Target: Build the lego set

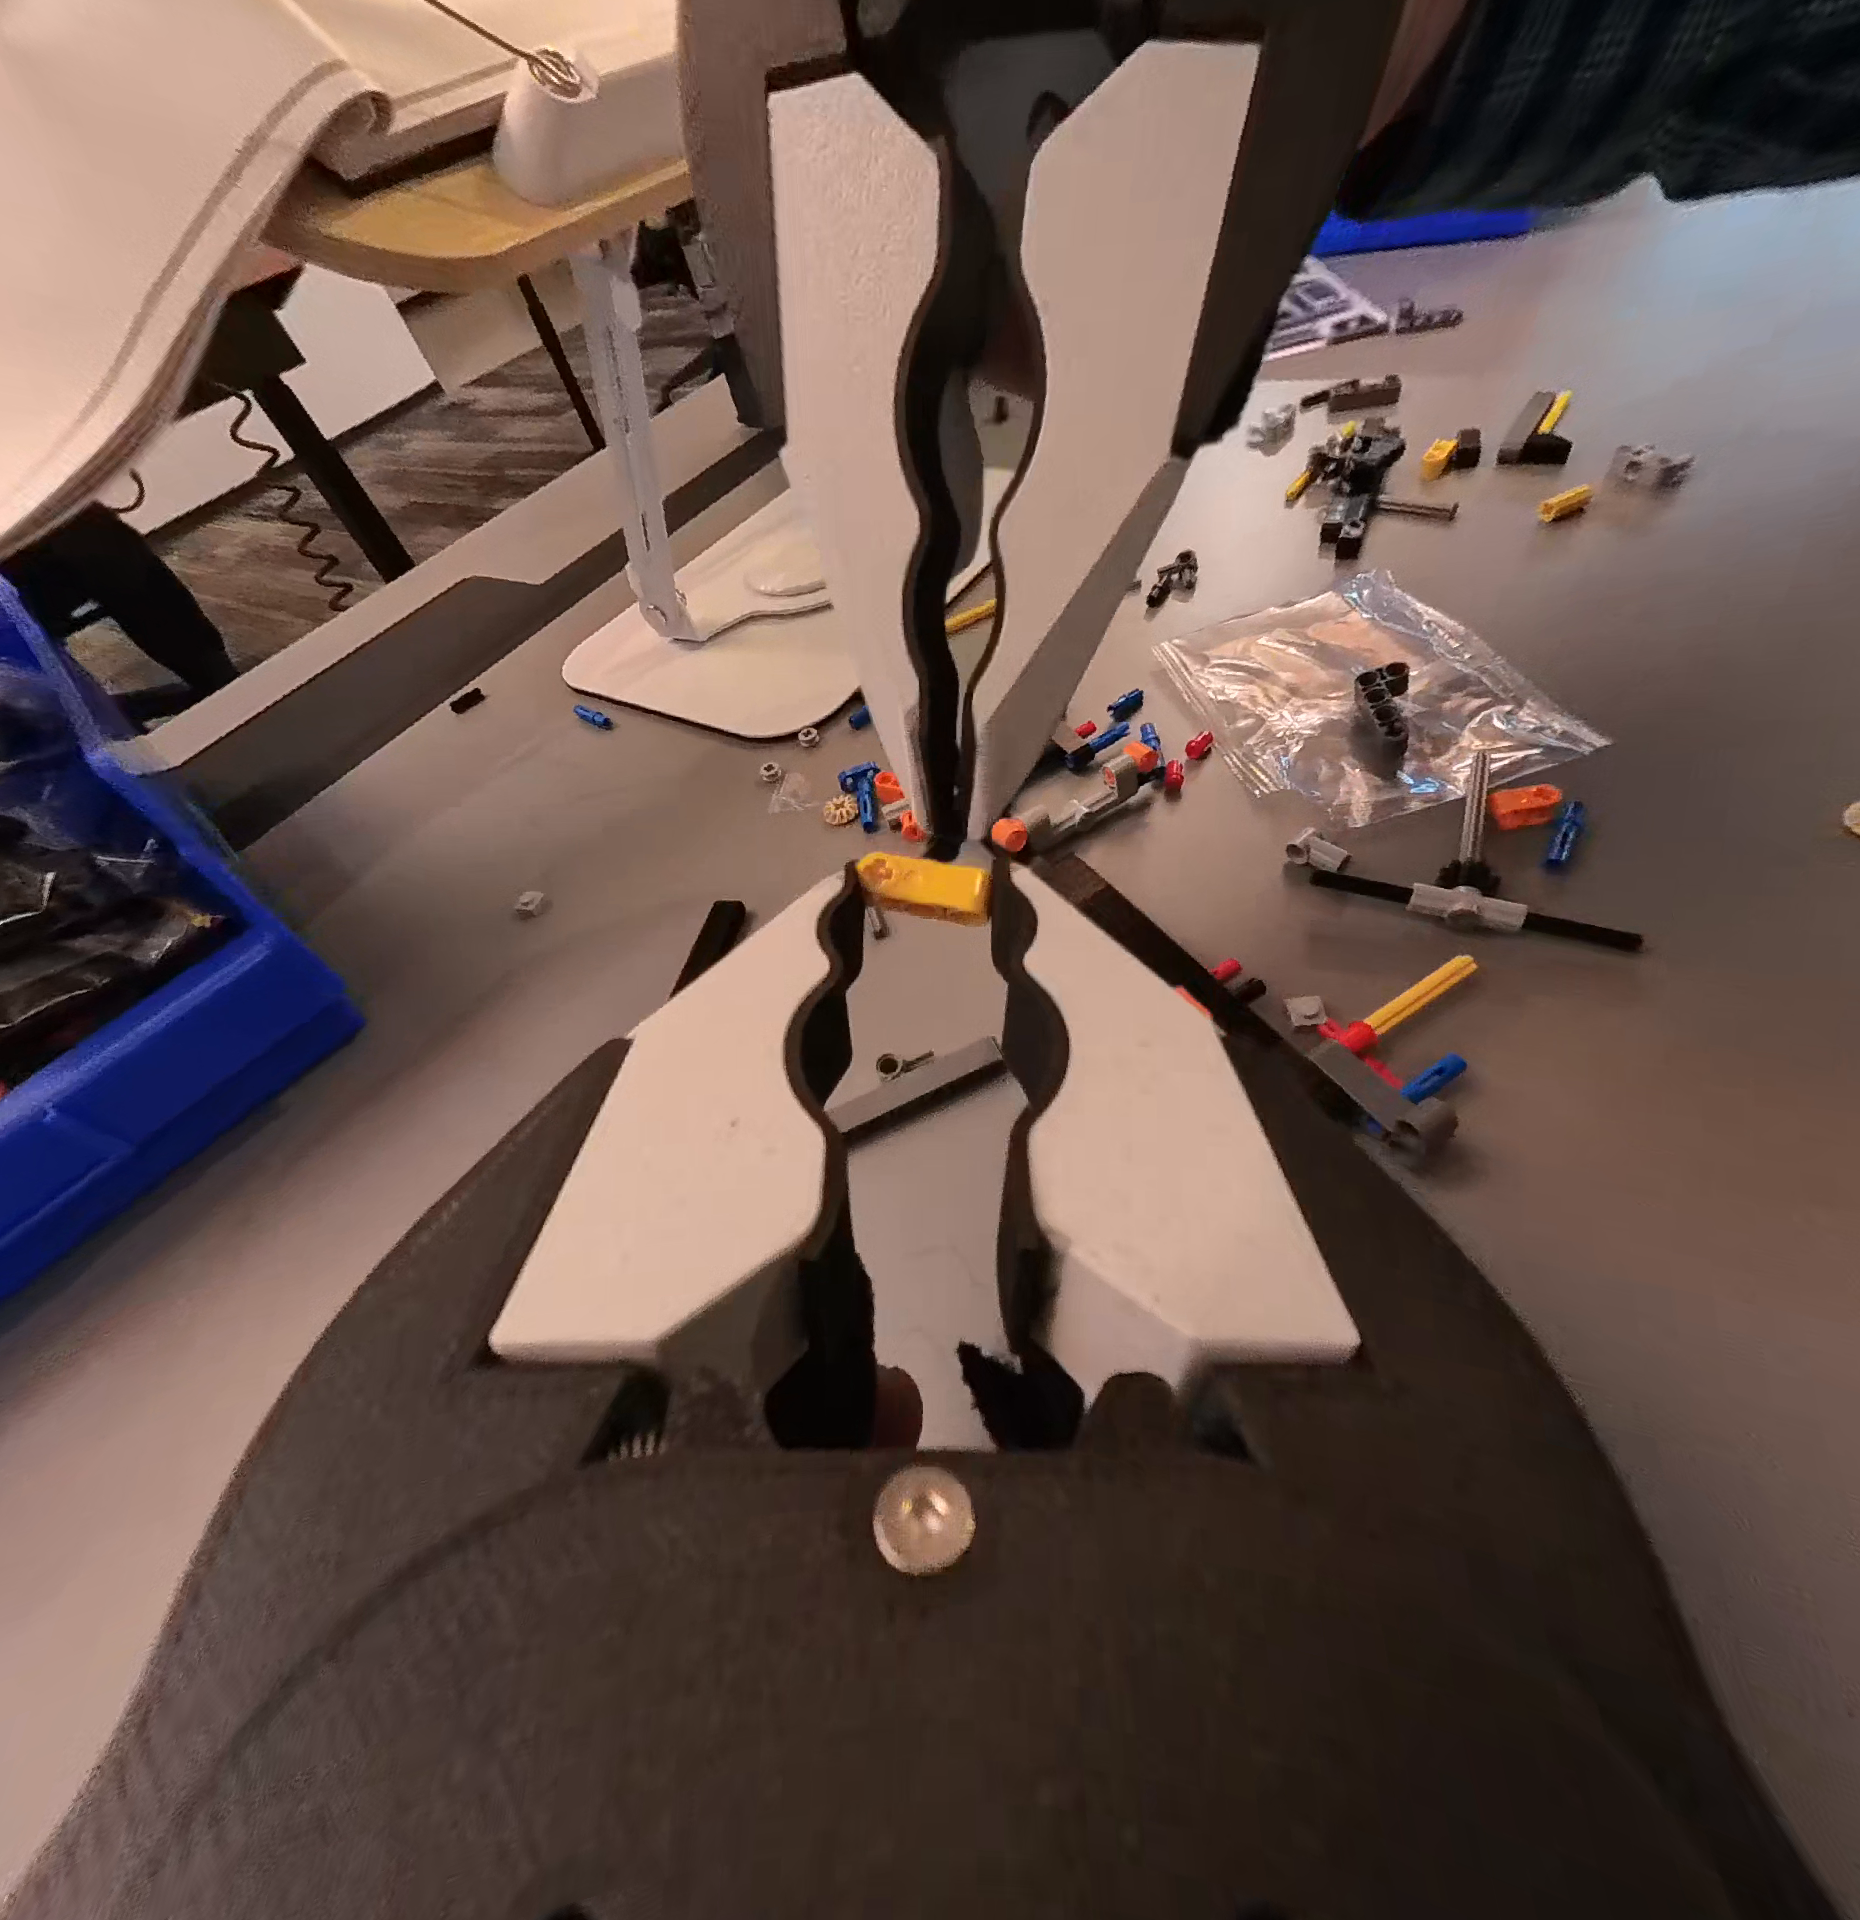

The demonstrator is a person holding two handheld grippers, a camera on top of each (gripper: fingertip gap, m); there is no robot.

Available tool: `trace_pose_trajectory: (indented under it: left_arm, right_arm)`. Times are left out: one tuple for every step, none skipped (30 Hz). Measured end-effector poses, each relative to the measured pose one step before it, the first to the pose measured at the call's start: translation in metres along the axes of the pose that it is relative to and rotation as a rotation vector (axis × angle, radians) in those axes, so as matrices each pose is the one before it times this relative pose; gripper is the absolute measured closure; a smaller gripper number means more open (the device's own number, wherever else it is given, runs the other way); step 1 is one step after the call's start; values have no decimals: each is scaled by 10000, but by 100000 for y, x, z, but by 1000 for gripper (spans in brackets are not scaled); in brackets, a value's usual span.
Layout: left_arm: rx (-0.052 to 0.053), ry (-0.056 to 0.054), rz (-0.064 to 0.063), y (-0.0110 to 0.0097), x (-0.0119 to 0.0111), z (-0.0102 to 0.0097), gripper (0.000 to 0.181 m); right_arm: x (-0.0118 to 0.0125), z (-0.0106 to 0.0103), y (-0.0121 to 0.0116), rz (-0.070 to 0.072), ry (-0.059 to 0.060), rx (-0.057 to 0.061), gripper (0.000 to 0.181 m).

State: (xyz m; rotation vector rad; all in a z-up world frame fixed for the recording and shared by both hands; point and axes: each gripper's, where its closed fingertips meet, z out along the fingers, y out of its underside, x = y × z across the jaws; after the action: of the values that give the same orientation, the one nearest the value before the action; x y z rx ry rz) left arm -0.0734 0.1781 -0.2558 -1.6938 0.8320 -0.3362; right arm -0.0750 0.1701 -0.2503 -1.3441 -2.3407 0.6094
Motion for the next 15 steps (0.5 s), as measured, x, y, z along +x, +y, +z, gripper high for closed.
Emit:
trace_pose_trajectory:
  left_arm:
    - [-121, 17, 118, 163, 112, 87, 159]
    - [-132, -12, 103, 171, 68, 93, 159]
    - [-138, -29, 68, 189, 21, 86, 159]
    - [-89, -10, 39, 115, 39, 54, 159]
    - [-141, -2, 33, 192, 50, 94, 159]
    - [-191, -42, 57, 255, 19, 123, 159]
    - [-161, -21, 92, 199, 72, 133, 159]
    - [-173, 27, 104, 206, 154, 144, 159]
    - [-175, 30, 96, 211, 149, 132, 159]
    - [-158, 31, 46, 201, 107, 129, 160]
    - [-160, 103, -17, 225, 186, 140, 160]
    - [-102, 59, -27, 159, 93, 79, 160]
    - [-72, 17, -39, 115, -10, 20, 160]
    - [-74, 120, -97, 123, 74, 19, 160]
    - [-88, 127, -106, 135, 90, 36, 159]
  right_arm:
    - [-56, 140, 169, -52, -41, -144, 181]
    - [-40, 144, 166, -24, -32, -156, 180]
    - [4, 125, 134, -13, -1, -153, 180]
    - [-25, 107, 108, -49, 5, -162, 180]
    - [1, 86, 124, -112, 42, -190, 181]
    - [10, 112, 149, -104, 53, -227, 181]
    - [-18, 153, 180, -118, 36, -254, 181]
    - [-81, 158, 191, -115, -8, -278, 181]
    - [-67, 190, 200, -126, -10, -268, 181]
    - [-73, 212, 157, -94, -34, -231, 181]
    - [-134, 207, 150, -78, -95, -204, 181]
    - [-62, 165, 90, -77, -73, -114, 181]
    - [8, 103, 10, -21, -73, -8, 181]
    - [-39, 104, -2, 31, -132, 37, 181]
    - [-44, 88, -3, 9, -118, 40, 181]
